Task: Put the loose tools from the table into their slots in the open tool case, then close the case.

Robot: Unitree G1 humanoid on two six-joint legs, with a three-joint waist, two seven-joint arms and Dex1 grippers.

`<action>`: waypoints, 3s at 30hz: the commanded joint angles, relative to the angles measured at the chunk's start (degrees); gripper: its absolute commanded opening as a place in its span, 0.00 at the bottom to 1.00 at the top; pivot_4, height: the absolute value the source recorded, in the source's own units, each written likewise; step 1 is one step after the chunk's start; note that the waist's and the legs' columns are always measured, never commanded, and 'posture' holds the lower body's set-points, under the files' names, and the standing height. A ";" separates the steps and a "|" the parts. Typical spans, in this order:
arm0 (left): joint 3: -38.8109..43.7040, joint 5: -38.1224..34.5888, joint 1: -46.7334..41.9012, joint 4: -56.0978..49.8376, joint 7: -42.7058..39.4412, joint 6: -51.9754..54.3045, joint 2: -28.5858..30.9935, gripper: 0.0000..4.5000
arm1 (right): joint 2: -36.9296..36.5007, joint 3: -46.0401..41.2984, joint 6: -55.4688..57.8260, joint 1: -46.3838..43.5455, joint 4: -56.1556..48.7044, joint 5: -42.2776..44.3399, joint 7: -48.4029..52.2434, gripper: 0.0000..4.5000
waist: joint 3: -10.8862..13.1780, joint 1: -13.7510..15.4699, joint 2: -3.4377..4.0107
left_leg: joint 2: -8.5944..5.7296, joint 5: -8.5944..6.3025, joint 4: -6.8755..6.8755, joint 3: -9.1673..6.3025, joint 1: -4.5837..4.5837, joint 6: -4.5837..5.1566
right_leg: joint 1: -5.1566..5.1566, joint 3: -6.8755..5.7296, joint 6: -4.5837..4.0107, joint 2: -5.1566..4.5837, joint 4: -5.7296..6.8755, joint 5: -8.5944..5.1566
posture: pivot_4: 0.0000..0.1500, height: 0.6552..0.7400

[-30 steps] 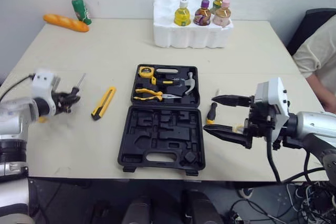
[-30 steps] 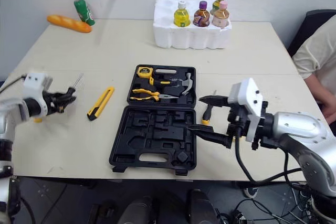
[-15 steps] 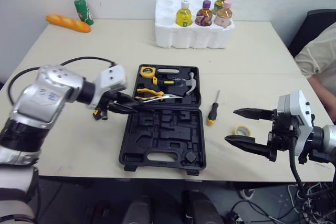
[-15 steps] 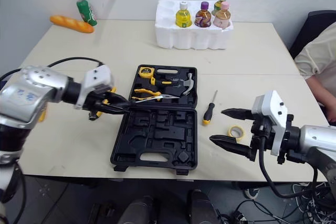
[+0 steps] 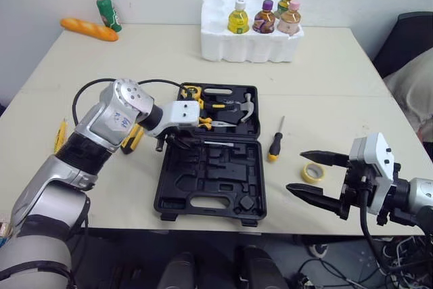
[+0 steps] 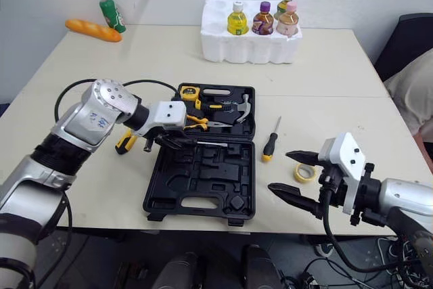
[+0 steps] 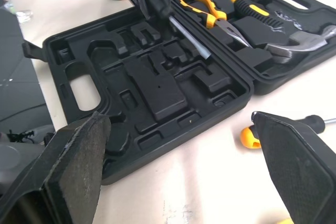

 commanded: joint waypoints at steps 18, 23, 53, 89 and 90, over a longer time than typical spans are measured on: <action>3.23 4.04 -2.97 6.02 -3.26 -8.71 -5.84 0.56 | 1.47 1.13 -1.99 0.03 -2.08 -0.10 -3.03 1.00 | 0.00 0.87 0.00 | -0.01 0.00 0.04 0.00 0.00 0.00 | 0.01 -0.01 0.01 0.01 0.02 0.01 | 1.00 0.96; 9.07 -1.28 -0.92 8.55 -4.78 -11.53 -5.10 0.94 | 1.80 1.73 -2.27 0.22 -2.19 -0.48 -3.26 1.00 | 0.00 0.80 0.00 | 0.00 0.00 0.06 0.00 -0.02 0.00 | 0.01 -0.01 0.02 0.01 0.06 0.01 | 1.00 0.96; 9.63 6.09 13.06 28.90 5.98 -25.49 -12.35 0.00 | 0.82 4.74 -2.39 -2.46 2.16 -3.39 -1.44 1.00 | -0.84 0.24 0.29 | 0.06 -0.66 0.55 0.02 0.92 0.48 | 1.19 0.00 0.29 -0.09 -0.34 0.11 | 1.00 0.96; 84.79 -28.39 70.59 -0.88 38.24 1.25 2.57 0.98 | -10.54 -0.45 -23.72 -15.22 64.18 -26.04 13.59 1.00 | -0.41 -0.68 0.36 | 0.05 -0.37 -0.92 -0.11 1.16 -0.07 | 0.78 -0.06 -0.31 -0.37 -0.50 -0.30 | 1.00 0.96; 84.09 -28.70 70.06 -0.99 38.15 1.62 2.82 0.98 | -10.29 -0.39 -23.68 -15.21 63.71 -26.03 13.77 1.00 | -0.40 -0.67 0.38 | 0.05 -0.35 -0.94 -0.11 1.17 -0.12 | 0.78 -0.06 -0.31 -0.37 -0.49 -0.30 | 1.00 0.96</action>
